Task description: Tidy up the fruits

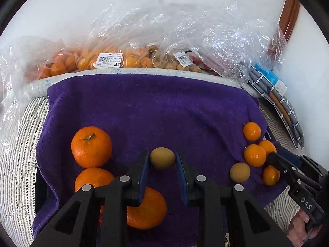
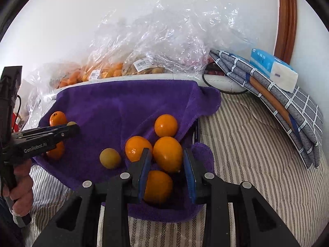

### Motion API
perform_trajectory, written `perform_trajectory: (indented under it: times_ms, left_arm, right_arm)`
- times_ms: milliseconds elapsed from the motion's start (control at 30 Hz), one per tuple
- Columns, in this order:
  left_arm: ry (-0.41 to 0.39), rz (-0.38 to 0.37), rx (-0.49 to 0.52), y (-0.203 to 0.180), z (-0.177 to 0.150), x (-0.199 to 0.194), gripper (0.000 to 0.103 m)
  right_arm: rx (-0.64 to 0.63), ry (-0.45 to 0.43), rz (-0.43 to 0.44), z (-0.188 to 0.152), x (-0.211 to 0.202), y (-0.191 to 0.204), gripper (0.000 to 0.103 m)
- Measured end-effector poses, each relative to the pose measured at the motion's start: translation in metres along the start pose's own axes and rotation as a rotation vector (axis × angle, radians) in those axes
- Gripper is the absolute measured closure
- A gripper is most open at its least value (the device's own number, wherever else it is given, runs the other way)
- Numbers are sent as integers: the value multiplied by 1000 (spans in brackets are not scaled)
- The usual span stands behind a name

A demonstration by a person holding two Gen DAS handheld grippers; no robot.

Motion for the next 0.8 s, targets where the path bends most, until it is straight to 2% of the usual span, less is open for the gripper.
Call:
perform_trajectory:
  times_ms: [100,233,367,433,600,800]
  left_arm:
    - [-5,6,24,-3,0,-3,70]
    - [-18,14,36,-4,4,-11,62]
    - [-32,7,17,0,5,-28,56]
    - [-44,1,0,2,3,-38,54]
    - [-73,34,-28,8,-10,-73,46]
    - [-112,90,-21,9,-33,-127,41]
  right_arm:
    - [-8,-23,-2,1,-4,1,61]
    - [3,-42,13,4,-7,1,56]
    - [0,-25,-6,5,-16,2,53]
    - [24,-39,0,8,-27,3,46]
    - [85,-37,23,7,-59,9,45]
    - [90,-59,10,-3,-113,24,45]
Point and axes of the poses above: each gripper's, at about its wrist camera, not at the fingertips, and x roughly the way its jaws point, y to its left, z to its top, the point moved 10 cm from there along x, roughly the way its jaws point, and after that the axes turned 6 degrees about x, right-handed, at the moved point
